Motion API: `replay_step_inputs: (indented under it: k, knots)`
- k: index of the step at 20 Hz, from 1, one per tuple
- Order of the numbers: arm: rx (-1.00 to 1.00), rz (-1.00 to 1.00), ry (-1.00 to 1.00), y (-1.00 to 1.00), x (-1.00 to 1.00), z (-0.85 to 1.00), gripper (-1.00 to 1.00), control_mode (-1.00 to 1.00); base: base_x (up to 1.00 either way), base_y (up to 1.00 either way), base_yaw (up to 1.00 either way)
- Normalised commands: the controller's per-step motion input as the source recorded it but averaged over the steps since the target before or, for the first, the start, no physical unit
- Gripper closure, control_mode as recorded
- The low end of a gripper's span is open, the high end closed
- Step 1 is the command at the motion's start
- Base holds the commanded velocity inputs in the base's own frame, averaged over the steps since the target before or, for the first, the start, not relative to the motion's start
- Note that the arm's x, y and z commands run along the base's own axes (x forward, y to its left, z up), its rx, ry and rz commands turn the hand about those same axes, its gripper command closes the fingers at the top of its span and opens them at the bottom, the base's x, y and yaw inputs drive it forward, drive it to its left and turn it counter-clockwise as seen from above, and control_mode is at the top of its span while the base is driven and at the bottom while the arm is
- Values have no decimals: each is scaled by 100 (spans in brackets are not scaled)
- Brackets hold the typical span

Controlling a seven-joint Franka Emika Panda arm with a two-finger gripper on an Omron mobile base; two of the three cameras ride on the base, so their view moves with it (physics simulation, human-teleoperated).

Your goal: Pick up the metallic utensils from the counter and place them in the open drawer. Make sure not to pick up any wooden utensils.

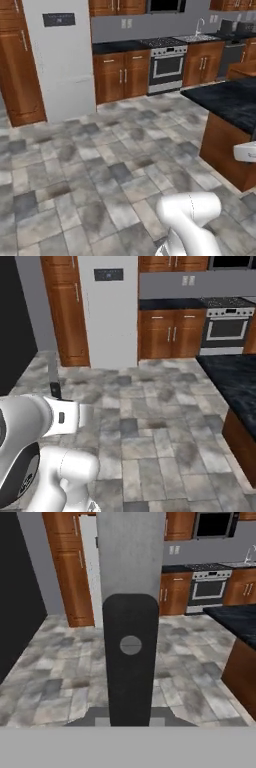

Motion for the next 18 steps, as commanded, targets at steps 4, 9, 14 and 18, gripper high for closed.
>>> replay_step_inputs:
  k: [4,9,14,18]
  knots:
    - [0,0,0,0,0,0,100,100,100,95,-63]
    - [0,0,0,0,0,0,100,100,94,100,-61]
    - [0,0,0,0,0,0,100,100,89,100,-57]
    - [0,0,0,0,0,0,100,100,79,100,-53]
